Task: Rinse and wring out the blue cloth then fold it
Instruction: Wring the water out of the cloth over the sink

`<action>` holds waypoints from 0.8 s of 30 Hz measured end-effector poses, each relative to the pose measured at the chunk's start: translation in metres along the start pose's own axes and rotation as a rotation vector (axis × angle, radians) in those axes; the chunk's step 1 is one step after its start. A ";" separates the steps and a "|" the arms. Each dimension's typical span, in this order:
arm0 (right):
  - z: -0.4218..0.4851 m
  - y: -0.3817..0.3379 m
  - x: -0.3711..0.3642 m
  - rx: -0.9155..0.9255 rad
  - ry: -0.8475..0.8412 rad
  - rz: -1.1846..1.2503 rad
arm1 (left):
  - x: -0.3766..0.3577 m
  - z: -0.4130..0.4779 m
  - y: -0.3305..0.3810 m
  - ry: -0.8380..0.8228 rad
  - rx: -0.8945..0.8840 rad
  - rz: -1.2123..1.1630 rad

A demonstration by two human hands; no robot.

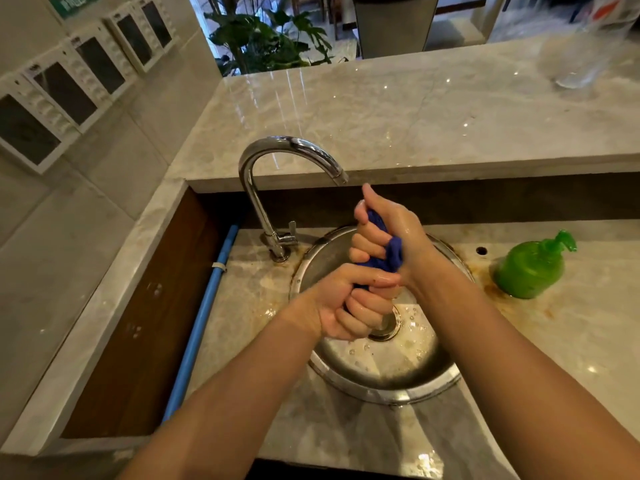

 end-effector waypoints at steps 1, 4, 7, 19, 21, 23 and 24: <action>-0.001 0.003 0.005 0.028 0.156 -0.025 | 0.005 -0.003 0.005 0.182 0.007 0.154; 0.001 0.014 0.012 0.071 0.380 -0.011 | 0.018 -0.009 0.017 0.670 -0.039 0.586; 0.008 0.022 0.014 0.096 0.490 -0.040 | 0.030 -0.008 0.023 0.993 -0.109 0.997; 0.031 0.056 0.054 -0.011 0.934 -0.058 | 0.072 0.017 0.010 1.495 -0.116 1.318; 0.031 0.058 0.060 -0.008 0.985 -0.080 | 0.072 0.019 0.008 1.533 -0.122 1.355; 0.030 0.059 0.063 -0.011 1.011 -0.084 | 0.071 0.021 0.006 1.596 -0.121 1.439; 0.030 0.057 0.062 -0.016 1.006 -0.075 | 0.070 0.021 0.007 1.629 -0.126 1.483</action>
Point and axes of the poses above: each hand's wrist, its own z-axis towards the middle knuckle, its own x-axis out of the back of the hand, y = z × x, the point moved 2 cm from there along z, towards the middle knuckle
